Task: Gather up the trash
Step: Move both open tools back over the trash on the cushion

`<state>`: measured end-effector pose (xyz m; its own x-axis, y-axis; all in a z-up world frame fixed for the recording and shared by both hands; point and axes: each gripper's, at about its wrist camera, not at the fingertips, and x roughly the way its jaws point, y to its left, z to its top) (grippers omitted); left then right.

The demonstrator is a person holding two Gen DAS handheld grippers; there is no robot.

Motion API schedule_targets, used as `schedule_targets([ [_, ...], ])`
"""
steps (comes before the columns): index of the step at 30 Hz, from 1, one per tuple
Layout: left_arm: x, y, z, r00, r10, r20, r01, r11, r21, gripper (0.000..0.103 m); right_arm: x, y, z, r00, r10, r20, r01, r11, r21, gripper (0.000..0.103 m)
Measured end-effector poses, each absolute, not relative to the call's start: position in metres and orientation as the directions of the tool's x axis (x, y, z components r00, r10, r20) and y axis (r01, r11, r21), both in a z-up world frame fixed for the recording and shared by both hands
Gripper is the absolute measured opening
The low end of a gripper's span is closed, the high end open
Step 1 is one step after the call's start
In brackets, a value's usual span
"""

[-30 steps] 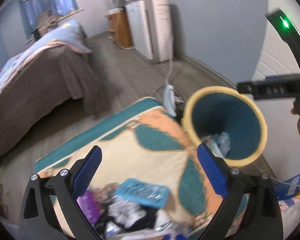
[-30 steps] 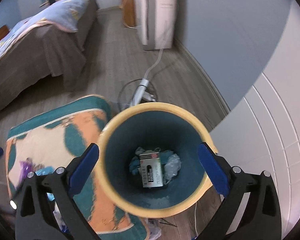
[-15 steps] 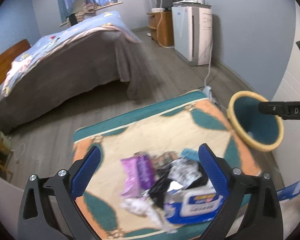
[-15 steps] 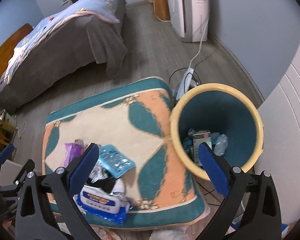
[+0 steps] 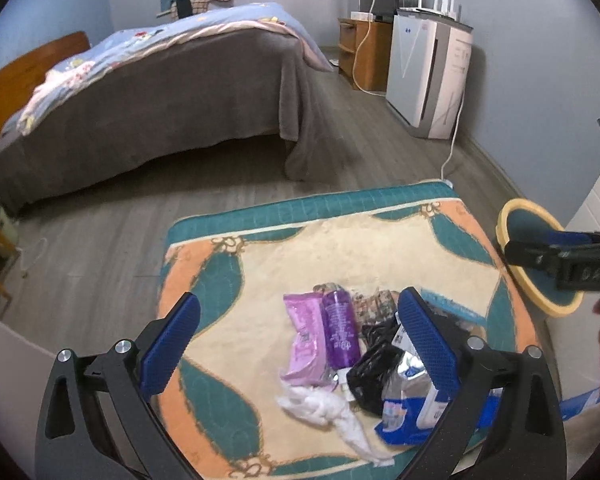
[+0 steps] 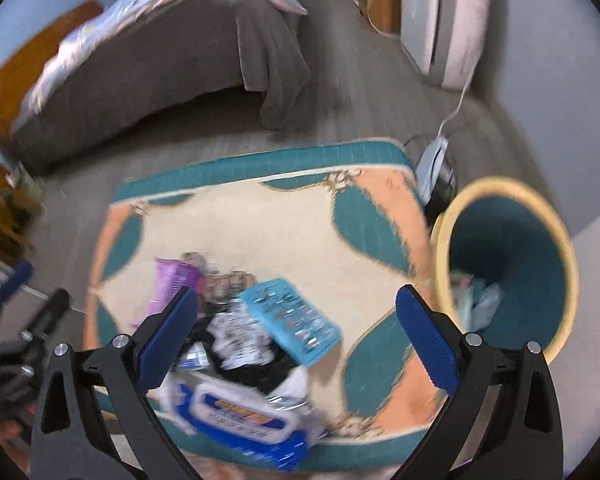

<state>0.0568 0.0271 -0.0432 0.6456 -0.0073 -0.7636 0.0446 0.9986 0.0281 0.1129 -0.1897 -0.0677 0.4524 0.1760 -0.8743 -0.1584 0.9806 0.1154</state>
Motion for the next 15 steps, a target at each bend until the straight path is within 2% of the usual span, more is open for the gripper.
schedule_targets([
  [6, 0.08, 0.039, -0.07, 0.568, 0.042, -0.822, 0.029, 0.997, 0.071, 0.098, 0.131, -0.182, -0.097, 0.375, 0.171, -0.911, -0.182, 0.977, 0.109, 0.097],
  [15, 0.095, 0.066, -0.127, 0.422, -0.033, -0.906, -0.015, 0.999, -0.043, 0.097, 0.143, -0.16, -0.138, 0.274, 0.127, -0.953, -0.241, 0.969, 0.059, 0.096],
])
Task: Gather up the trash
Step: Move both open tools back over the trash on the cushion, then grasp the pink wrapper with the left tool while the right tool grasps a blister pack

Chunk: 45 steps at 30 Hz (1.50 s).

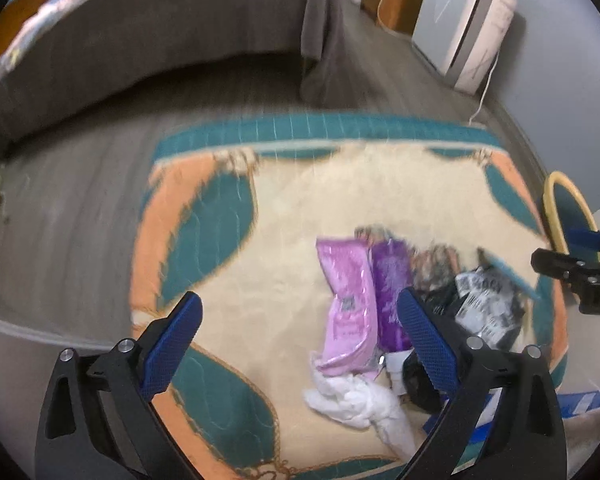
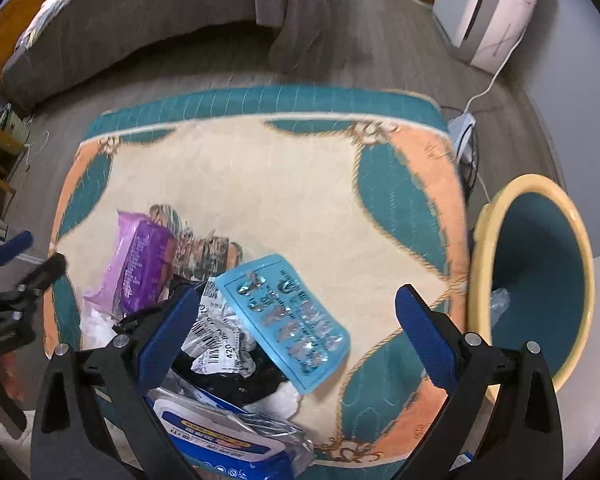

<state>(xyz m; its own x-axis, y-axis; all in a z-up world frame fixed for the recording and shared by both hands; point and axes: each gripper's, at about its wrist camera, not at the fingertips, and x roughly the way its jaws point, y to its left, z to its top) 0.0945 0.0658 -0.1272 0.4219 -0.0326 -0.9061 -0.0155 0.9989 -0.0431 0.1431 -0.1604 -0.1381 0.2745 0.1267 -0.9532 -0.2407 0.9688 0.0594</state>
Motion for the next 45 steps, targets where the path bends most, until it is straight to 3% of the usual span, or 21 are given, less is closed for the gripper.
schedule_targets([
  [5, 0.096, 0.055, -0.146, 0.384, 0.001, -0.923, 0.004, 1.0, 0.003, 0.095, 0.138, -0.144, -0.149, 0.256, 0.105, -0.961, -0.3, 0.954, 0.024, 0.089],
  [7, 0.096, 0.05, -0.149, 0.375, -0.012, -0.927, 0.016, 1.0, -0.006, 0.093, 0.136, -0.141, -0.154, 0.244, 0.103, -0.964, -0.318, 0.948, 0.021, 0.077],
  [9, 0.096, 0.046, -0.15, 0.368, -0.038, -0.929, 0.03, 0.999, -0.029, 0.079, 0.134, -0.14, -0.16, 0.215, 0.115, -0.97, -0.324, 0.945, 0.04, 0.068],
  [19, 0.103, 0.031, -0.177, 0.268, -0.048, -0.962, 0.078, 0.997, -0.028, 0.057, 0.138, -0.145, -0.17, 0.184, 0.111, -0.977, -0.305, 0.951, 0.051, 0.046],
  [24, 0.106, 0.044, -0.182, 0.27, 0.002, -0.963, 0.02, 1.0, 0.008, 0.047, 0.147, -0.162, -0.168, 0.191, 0.118, -0.974, -0.256, 0.964, 0.066, 0.043],
  [36, 0.116, 0.055, -0.192, 0.269, -0.012, -0.963, 0.001, 1.0, -0.012, 0.046, 0.161, -0.185, -0.171, 0.189, 0.12, -0.975, -0.188, 0.979, 0.084, 0.043],
  [38, 0.119, 0.057, -0.192, 0.277, -0.019, -0.961, -0.003, 1.0, -0.02, 0.046, 0.16, -0.184, -0.171, 0.192, 0.106, -0.976, -0.198, 0.978, 0.068, 0.035],
  [39, 0.119, 0.058, -0.192, 0.281, -0.022, -0.959, -0.005, 1.0, -0.025, 0.045, 0.16, -0.184, -0.17, 0.195, 0.102, -0.975, -0.2, 0.978, 0.062, 0.024],
  [42, 0.121, 0.061, -0.192, 0.301, -0.014, -0.953, -0.002, 1.0, -0.015, 0.03, 0.161, -0.185, -0.164, 0.206, 0.127, -0.97, -0.193, 0.977, 0.087, 0.013],
  [45, 0.12, 0.063, -0.184, 0.338, -0.015, -0.941, 0.0, 1.0, -0.015, 0.016, 0.162, -0.185, -0.157, 0.225, 0.135, -0.965, -0.197, 0.976, 0.091, 0.012],
])
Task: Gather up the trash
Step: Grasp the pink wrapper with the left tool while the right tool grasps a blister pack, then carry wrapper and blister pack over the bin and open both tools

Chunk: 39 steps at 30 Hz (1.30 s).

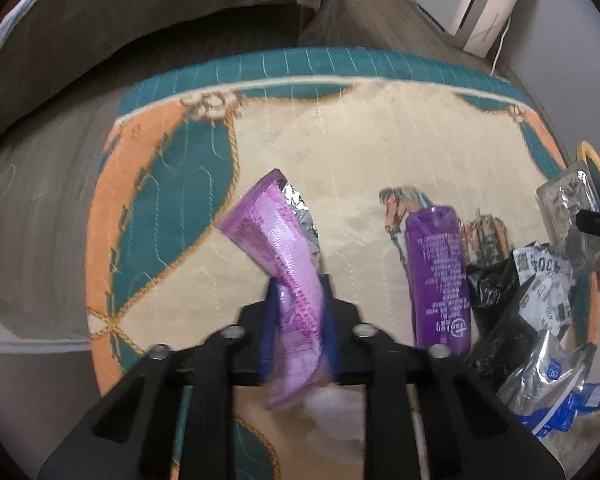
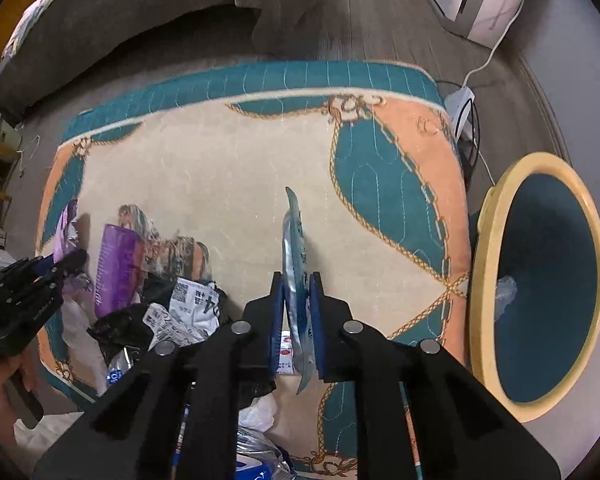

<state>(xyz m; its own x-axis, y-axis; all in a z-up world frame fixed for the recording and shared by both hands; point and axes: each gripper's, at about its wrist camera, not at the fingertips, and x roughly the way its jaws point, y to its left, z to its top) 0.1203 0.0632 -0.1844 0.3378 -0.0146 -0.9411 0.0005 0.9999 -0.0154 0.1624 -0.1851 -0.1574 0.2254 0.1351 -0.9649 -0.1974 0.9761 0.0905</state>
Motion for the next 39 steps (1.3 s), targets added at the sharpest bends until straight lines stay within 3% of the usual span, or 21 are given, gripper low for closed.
schedule_targets([
  [11, 0.122, 0.046, -0.116, 0.546, -0.068, -0.835, 0.058, 0.997, -0.044, 0.013, 0.172, -0.207, -0.103, 0.374, 0.185, -0.909, -0.168, 0.977, 0.129, 0.012],
  [22, 0.12, -0.028, -0.063, 0.634, -0.127, -0.763, 0.17, 0.985, -0.022, 0.013, 0.176, -0.268, -0.069, 0.465, 0.194, -0.863, -0.092, 0.981, 0.171, 0.012],
  [39, 0.111, -0.131, -0.063, 0.605, -0.243, -0.759, 0.385, 0.923, 0.011, 0.013, 0.168, -0.37, -0.075, 0.488, 0.13, -0.863, 0.059, 0.982, 0.181, 0.012],
])
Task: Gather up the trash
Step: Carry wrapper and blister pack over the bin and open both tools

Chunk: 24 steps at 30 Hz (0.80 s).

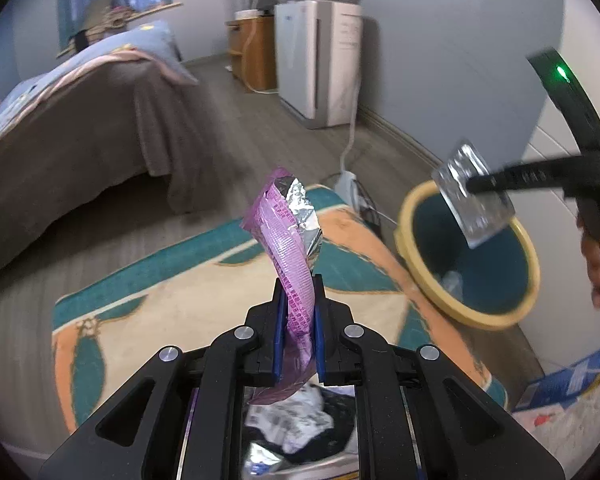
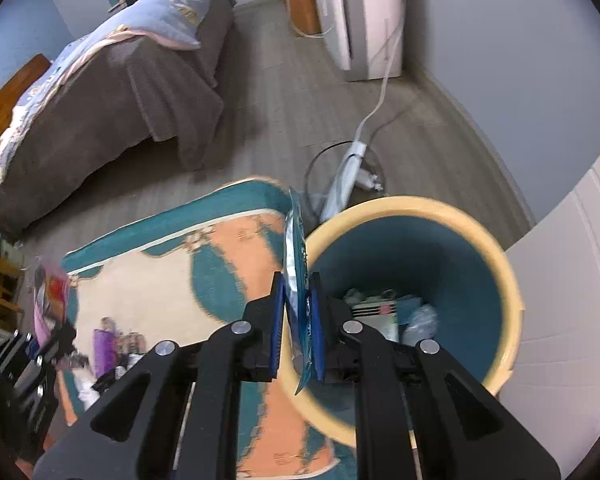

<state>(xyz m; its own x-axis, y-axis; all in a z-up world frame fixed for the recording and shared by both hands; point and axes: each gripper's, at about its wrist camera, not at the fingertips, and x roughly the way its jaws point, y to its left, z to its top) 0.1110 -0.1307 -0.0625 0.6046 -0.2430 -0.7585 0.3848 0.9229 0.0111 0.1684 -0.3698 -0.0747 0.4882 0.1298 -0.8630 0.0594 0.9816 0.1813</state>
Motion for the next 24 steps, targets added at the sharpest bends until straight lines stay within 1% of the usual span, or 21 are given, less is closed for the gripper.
schedule_targets([
  [4, 0.101, -0.147, -0.071, 0.577, -0.26, -0.774, 0.436, 0.899, 0.023, 0.013, 0.168, -0.38, -0.068, 0.511, 0.04, -0.859, 0.07, 0.994, 0.088, 0.012],
  [8, 0.09, -0.162, -0.083, 0.543, -0.27, -0.795, 0.474, 0.88, 0.026, 0.013, 0.167, -0.39, -0.066, 0.52, 0.02, -0.854, 0.068, 0.996, 0.064, 0.012],
  [18, 0.076, -0.222, -0.085, 0.498, -0.334, -0.8, 0.578, 0.816, 0.019, 0.013, 0.168, -0.427, -0.096, 0.449, 0.002, -0.894, 0.176, 0.98, 0.09, 0.012],
  [24, 0.084, -0.25, -0.097, 0.418, -0.383, -0.824, 0.606, 0.793, -0.062, 0.013, 0.167, -0.446, -0.114, 0.408, -0.022, -0.913, 0.258, 0.962, 0.092, 0.012],
])
